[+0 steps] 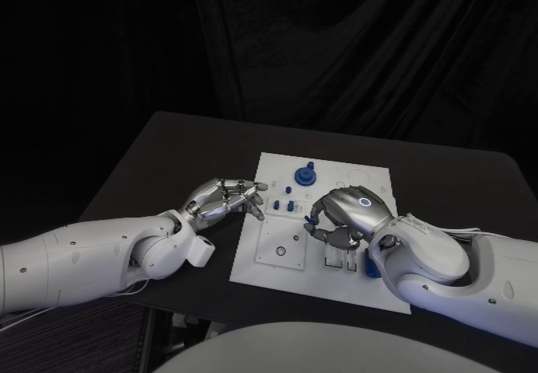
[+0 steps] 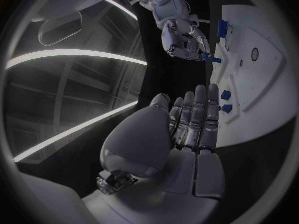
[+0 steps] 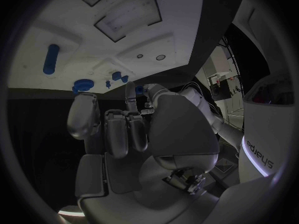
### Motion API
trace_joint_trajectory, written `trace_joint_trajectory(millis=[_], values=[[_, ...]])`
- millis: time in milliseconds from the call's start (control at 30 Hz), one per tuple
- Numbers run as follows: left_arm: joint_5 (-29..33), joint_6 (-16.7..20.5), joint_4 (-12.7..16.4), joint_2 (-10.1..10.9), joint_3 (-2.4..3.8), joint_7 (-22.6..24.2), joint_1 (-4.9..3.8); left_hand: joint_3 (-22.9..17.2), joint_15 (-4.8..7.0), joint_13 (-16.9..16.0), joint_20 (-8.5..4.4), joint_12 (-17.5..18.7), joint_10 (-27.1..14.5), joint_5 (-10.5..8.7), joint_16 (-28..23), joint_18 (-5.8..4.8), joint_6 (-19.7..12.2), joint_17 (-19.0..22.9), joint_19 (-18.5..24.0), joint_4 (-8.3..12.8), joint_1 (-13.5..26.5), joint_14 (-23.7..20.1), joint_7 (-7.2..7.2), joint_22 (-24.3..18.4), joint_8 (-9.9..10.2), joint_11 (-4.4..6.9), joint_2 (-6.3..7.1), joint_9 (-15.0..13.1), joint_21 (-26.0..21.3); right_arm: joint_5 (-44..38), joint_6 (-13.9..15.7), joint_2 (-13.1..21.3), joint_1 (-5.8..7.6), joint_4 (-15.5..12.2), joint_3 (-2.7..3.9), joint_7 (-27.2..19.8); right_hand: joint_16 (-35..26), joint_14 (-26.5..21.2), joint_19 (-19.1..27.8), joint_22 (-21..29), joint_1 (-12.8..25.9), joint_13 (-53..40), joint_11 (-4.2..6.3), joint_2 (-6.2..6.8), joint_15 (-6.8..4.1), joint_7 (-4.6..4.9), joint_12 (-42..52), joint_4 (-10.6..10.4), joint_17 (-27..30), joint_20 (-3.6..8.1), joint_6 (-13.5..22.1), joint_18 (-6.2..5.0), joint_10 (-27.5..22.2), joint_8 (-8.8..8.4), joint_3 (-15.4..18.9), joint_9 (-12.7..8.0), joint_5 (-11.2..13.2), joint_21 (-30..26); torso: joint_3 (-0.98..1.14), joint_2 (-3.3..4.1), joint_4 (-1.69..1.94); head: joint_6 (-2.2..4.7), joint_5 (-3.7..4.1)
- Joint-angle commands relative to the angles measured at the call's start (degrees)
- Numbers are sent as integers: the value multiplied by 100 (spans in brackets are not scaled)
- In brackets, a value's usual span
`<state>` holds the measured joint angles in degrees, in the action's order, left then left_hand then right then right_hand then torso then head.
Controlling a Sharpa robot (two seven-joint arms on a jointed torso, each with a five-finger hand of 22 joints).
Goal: Assemble the parts on the task board
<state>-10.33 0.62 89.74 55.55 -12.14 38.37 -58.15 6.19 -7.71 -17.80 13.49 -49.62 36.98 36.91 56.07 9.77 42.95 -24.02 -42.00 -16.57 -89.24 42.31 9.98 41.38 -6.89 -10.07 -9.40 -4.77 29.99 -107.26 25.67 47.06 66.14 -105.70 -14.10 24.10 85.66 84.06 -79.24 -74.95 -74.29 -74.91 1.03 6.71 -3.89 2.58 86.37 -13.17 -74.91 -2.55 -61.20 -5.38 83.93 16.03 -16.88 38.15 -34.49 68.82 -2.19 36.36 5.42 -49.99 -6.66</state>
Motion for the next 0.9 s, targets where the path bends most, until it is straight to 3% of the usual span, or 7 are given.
trace_joint_trajectory(millis=[33,67,133,200,233,367,900], values=[[-383,271,18,-20,5,90,10,-163,364,-876,-206,-1096,199,199,2007,1,189,-2202,-472,-60,23,1367,-20,684,-73,335,16,-1,918,418,-153,-67,53,49,-1,-334,-35,208,13,-880,-19,-983,27,57,-34,-29,-22,119,-659,27,17,64,48,22,-159,18,50,-19,0,-5,3,-1,4],[-405,269,16,-25,5,62,10,-137,424,-2903,-393,-2334,1690,306,2734,-34,234,-3571,-904,-57,166,2345,-2,1342,-76,393,188,10,1726,450,-154,-87,61,68,-1,-363,-35,208,13,-880,-19,-983,27,57,-34,-29,-22,119,-659,27,17,64,48,22,-159,18,50,-19,-2,-8,5,-1,3],[-451,233,9,-44,5,-23,12,-502,484,-5968,-497,-3666,4104,571,3321,-364,364,-5727,-2200,-52,150,4028,-50,2945,-100,506,154,25,3652,515,-167,-143,78,124,-1,-432,-30,212,10,-882,-22,-992,28,56,-34,-30,-16,121,-669,27,19,66,57,22,-162,21,56,-12,-6,-11,6,-1,5],[-515,154,-2,-65,5,-132,16,-818,483,-7206,-505,-4035,5287,743,3393,-561,543,-6598,-2919,-39,264,4769,-41,3774,-163,482,260,18,4631,561,-184,-201,89,188,-1,-493,-31,211,10,-882,-25,-992,29,56,-34,-30,-16,122,-667,27,21,66,57,22,-163,23,59,-12,-7,-12,3,-1,6],[-588,97,-7,-75,5,-206,18,-971,504,-7220,-474,-4038,5302,899,3393,-685,609,-6598,-3509,-40,345,4769,-28,4175,-181,456,344,18,5139,590,-193,-236,94,228,-1,-529,-31,211,10,-882,-27,-992,29,57,-34,-30,-16,123,-666,27,23,66,57,21,-165,26,66,-12,-6,-14,0,-1,18],[-926,-90,-16,-108,5,-487,27,-1338,534,-7220,-476,-4038,5302,1002,3393,-854,682,-6598,-4309,6,561,4769,-75,4636,-175,525,476,15,5715,723,-208,-360,104,360,0,-644,-32,211,8,-882,-43,-991,30,62,-35,-31,-17,132,-665,27,37,66,55,18,-172,44,111,-9,-1,-5,0,-1,28],[-1191,-429,-64,-304,6,-966,55,-1701,576,-7220,-509,-4038,5302,943,3393,-900,531,-6598,-4499,32,657,4769,-93,4733,16,571,619,46,5833,844,-171,-612,109,565,1,-837,-33,213,7,-882,-98,-984,33,81,-38,-32,-24,169,-667,29,59,66,47,17,-189,83,171,-9,-1,14,1,-1,28]])
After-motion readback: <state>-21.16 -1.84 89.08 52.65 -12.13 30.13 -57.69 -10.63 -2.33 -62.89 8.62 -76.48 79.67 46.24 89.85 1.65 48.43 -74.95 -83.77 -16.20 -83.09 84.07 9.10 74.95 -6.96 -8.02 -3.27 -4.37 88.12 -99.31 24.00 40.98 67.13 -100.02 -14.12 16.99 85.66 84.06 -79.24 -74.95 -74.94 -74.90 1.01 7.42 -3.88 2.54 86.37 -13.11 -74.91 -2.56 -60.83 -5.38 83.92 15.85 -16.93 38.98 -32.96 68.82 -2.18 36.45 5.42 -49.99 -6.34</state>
